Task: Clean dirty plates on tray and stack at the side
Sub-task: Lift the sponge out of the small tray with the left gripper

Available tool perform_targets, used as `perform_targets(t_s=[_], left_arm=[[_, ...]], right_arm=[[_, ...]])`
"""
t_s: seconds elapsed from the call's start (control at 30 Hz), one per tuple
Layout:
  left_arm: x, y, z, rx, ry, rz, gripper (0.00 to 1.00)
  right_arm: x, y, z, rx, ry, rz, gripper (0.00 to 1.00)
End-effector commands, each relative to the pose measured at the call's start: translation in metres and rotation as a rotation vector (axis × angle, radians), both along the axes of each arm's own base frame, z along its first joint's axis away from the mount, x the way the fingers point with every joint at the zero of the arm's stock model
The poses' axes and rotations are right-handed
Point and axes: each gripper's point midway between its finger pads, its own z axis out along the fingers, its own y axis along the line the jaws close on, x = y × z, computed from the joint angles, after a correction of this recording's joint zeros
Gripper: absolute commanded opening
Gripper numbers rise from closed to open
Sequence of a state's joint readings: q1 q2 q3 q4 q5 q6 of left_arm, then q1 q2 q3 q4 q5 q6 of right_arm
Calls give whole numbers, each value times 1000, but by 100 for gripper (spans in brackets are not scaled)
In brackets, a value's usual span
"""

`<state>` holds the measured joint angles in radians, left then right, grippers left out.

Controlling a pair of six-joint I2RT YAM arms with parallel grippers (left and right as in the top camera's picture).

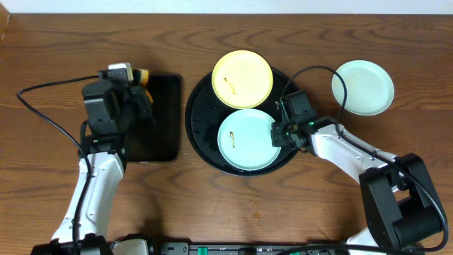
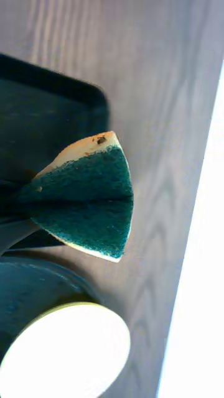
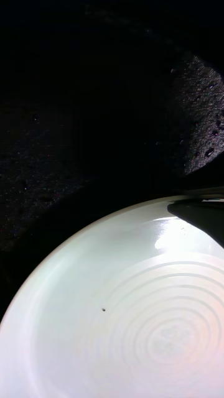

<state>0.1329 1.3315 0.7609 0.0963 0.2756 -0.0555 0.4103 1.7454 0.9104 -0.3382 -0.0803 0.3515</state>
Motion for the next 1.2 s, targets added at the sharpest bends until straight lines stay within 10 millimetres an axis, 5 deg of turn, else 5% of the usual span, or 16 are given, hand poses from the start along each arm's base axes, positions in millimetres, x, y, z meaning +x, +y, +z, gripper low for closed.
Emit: perform_targets(t_s=[0.0, 0.2, 0.3, 0.37, 0.47, 0.53, 0.87, 1.17], left_arm=[[4, 0, 32, 2, -88, 2, 8], [-12, -15, 7, -93, 39, -27, 8], [-10, 8, 0, -67, 57, 102, 8], [-5, 15, 5, -73, 25, 128, 8], [2, -13, 35, -125, -85, -44, 8], [7, -12, 49, -71, -154, -56, 8], [-9, -24, 23, -266, 22, -18, 7], [-20, -14, 52, -173, 177, 66, 7]], right_arm=[[-3, -7, -7, -30, 8, -5, 1], [-2, -6, -7, -28, 4, -5, 1], [-1, -6, -6, -22, 5, -21, 1], [-1, -6, -6, -20, 6, -26, 1], [-1, -6, -6, -20, 6, -26, 1], [-1, -6, -6, -20, 5, -26, 1], [-1, -6, -6, -20, 5, -26, 1], [-1, -6, -6, -19, 4, -26, 1]])
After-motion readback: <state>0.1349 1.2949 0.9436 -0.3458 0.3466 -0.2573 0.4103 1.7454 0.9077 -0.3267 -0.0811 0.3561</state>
